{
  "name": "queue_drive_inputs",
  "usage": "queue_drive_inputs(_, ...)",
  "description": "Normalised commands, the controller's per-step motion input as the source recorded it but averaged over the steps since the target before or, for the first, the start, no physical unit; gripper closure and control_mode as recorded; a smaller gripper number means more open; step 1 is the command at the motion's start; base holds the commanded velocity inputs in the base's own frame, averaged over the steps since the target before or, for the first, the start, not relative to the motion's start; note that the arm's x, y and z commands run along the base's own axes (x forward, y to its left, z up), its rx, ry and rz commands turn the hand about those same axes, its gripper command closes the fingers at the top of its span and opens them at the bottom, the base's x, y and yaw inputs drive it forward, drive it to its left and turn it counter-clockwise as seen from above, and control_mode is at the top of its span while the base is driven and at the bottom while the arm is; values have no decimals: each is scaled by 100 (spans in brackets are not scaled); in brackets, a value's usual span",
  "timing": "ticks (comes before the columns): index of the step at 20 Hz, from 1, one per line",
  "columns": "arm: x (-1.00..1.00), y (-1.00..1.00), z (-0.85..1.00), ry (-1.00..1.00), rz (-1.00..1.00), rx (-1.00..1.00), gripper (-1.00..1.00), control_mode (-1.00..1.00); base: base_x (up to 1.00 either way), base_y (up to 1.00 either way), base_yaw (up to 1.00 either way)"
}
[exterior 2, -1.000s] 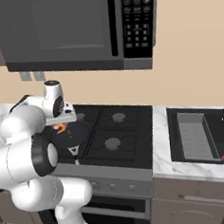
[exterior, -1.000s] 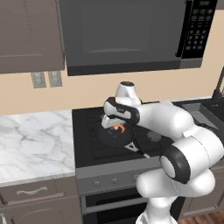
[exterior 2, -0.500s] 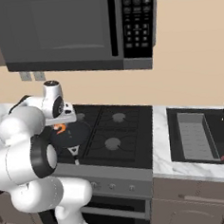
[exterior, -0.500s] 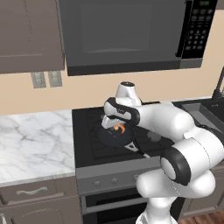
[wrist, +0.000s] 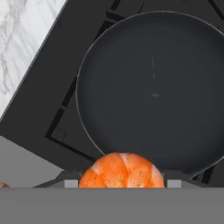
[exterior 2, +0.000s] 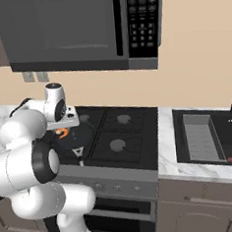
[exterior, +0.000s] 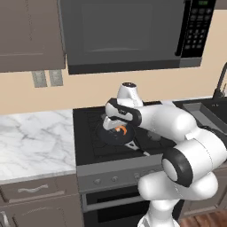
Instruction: Place the shrimp on the plate and place the lemon on the same plate.
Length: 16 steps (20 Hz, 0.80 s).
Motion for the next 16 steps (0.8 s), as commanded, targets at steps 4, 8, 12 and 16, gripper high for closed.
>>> queue_drive_inputs(4, 0, 0, 0, 0, 0, 0, 100, 100, -57, 0, -1)
queue_drive_inputs(8, 0, 0, 0, 0, 0, 0, 100, 100, -53, 0, -2)
queue_drive_inputs(12, 0, 0, 0, 0, 0, 0, 100, 100, -35, 0, -8)
queue_drive_inputs(16, 0, 0, 0, 0, 0, 0, 100, 100, -8, -7, -22)
